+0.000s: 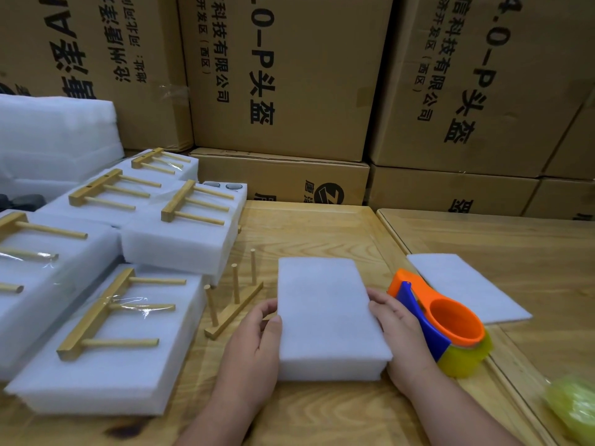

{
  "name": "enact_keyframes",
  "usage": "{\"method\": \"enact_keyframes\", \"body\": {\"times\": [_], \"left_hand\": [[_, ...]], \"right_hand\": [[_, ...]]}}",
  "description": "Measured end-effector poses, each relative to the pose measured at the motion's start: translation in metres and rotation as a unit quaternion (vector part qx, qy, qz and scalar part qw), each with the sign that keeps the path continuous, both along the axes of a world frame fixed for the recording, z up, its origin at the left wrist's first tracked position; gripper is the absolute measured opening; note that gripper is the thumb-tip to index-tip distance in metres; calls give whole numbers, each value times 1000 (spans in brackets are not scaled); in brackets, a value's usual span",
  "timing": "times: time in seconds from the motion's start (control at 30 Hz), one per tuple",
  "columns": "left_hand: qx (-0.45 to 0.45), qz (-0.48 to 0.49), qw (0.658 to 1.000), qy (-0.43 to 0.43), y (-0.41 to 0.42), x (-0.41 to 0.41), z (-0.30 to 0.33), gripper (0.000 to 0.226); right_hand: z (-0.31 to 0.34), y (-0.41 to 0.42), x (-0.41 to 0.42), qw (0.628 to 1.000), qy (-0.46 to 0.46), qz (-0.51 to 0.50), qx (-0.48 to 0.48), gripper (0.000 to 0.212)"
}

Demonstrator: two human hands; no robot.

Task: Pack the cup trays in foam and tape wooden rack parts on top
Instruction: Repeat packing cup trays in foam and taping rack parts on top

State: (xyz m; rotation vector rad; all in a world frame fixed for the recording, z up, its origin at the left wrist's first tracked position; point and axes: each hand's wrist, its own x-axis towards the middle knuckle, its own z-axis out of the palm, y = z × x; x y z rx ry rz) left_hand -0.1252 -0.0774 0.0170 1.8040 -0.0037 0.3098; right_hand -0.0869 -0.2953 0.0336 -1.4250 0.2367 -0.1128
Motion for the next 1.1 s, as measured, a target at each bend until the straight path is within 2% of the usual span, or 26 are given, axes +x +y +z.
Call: {"method": "enact_keyframes", "body": {"times": [0.3,0.47,0.53,0.63,0.7,0.77,0.83,0.97,1.1], "left_hand": [[3,-1,1000,6,-2,-2,7,29],[-2,14,1000,-23,-2,-2,1,30],[-18,63,997,-42,-1,-3,-1,31],[-7,199,973,-115,5,-9,3,25],[36,266,953,-138,8,-11,6,44],[48,294,946,-126,6,-10,9,61],[35,299,949,-93,3,-10,10,69],[16,241,970,-30,5,-5,6,83],[89,223,971,3,10,2,2,64]], "right_hand": [[2,-1,-1,1000,6,7,-13,26],[-1,-4,0,1000,-1,-2,-3,20],[-1,-4,0,1000,-1,-12,20,22],[-3,-5,2,998,3,-24,63,25],[-4,-7,4,997,6,-29,77,26],[-4,-7,4,997,11,-29,75,24],[-3,-7,5,997,14,-30,67,24],[-3,-8,4,998,17,-32,58,25],[-2,-7,3,998,13,-31,50,27]]}}
